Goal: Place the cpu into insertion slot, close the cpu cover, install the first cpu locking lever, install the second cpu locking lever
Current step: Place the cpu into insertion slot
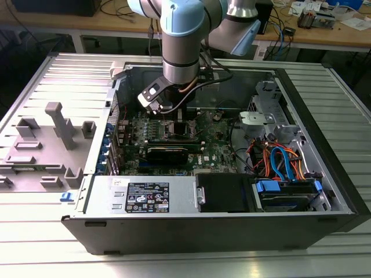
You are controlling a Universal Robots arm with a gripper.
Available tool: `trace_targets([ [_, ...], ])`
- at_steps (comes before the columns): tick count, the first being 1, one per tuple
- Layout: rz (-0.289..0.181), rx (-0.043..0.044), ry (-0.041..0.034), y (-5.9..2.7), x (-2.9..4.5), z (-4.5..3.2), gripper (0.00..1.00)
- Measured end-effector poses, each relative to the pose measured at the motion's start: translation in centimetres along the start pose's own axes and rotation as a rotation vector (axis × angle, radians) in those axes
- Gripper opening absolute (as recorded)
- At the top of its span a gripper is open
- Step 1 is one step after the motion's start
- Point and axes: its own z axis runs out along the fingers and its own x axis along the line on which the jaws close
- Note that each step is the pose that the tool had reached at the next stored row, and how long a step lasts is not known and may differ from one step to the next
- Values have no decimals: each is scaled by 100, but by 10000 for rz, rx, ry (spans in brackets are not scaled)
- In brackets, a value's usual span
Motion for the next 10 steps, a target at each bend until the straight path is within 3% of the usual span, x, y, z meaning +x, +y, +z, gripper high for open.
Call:
trace_targets([
  [3, 0, -2, -11, 0, 0, -2, 55],
  [7, -6, -3, -224, 1, 0, -22, 55],
  [10, -5, -3, -224, 1, 1, -22, 55],
])
